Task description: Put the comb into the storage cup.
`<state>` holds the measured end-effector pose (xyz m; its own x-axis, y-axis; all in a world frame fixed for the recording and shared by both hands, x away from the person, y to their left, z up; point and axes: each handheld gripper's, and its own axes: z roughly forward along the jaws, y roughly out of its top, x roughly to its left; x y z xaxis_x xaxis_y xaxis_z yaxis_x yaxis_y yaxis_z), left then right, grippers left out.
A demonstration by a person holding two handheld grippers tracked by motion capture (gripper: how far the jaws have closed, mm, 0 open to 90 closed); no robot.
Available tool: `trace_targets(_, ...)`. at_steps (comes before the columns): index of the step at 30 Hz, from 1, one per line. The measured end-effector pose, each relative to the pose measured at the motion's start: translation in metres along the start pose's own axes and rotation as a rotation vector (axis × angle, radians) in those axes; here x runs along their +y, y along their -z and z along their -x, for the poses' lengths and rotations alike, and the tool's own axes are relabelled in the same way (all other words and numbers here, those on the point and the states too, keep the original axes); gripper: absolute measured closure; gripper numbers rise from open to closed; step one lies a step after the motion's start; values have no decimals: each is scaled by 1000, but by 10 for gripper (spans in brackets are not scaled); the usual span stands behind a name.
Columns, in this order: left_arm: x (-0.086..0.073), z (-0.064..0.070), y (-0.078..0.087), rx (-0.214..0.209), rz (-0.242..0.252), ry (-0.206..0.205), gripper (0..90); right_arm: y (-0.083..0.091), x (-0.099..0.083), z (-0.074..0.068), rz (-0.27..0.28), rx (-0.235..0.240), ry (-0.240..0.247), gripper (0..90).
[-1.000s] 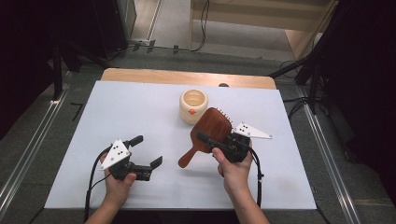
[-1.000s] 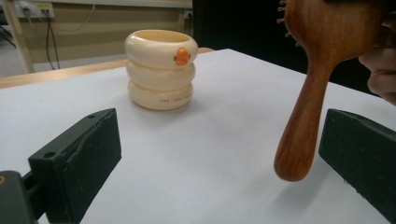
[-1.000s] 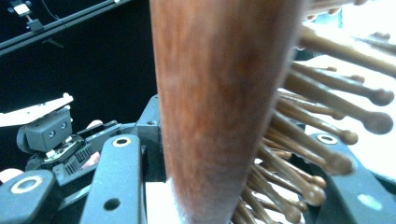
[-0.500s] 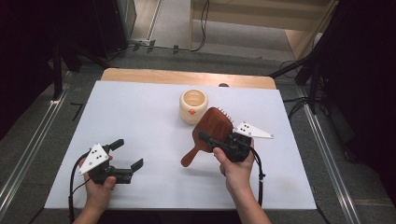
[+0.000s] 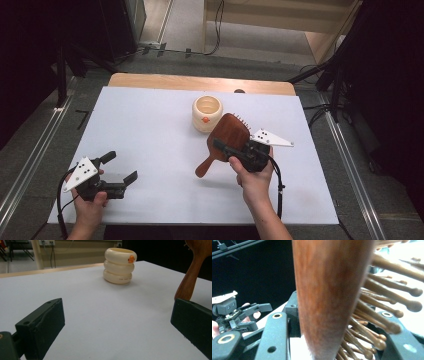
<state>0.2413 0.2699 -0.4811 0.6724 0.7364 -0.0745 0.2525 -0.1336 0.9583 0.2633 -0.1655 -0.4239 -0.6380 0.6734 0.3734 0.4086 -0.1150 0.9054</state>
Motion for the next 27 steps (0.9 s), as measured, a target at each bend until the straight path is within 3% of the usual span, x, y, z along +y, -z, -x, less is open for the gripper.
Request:
trace_targets(13, -3, -14, 15, 47, 10, 23, 0, -2, 14, -4, -10, -9, 25, 493)
trace_targets(17, -2, -16, 18, 59, 12, 9, 0, -2, 19, -4, -11, -13, 30, 493)
trace_targets(27, -8, -22, 18, 41, 26, 46, 0, -2, 31, -3, 11, -16, 41, 493)
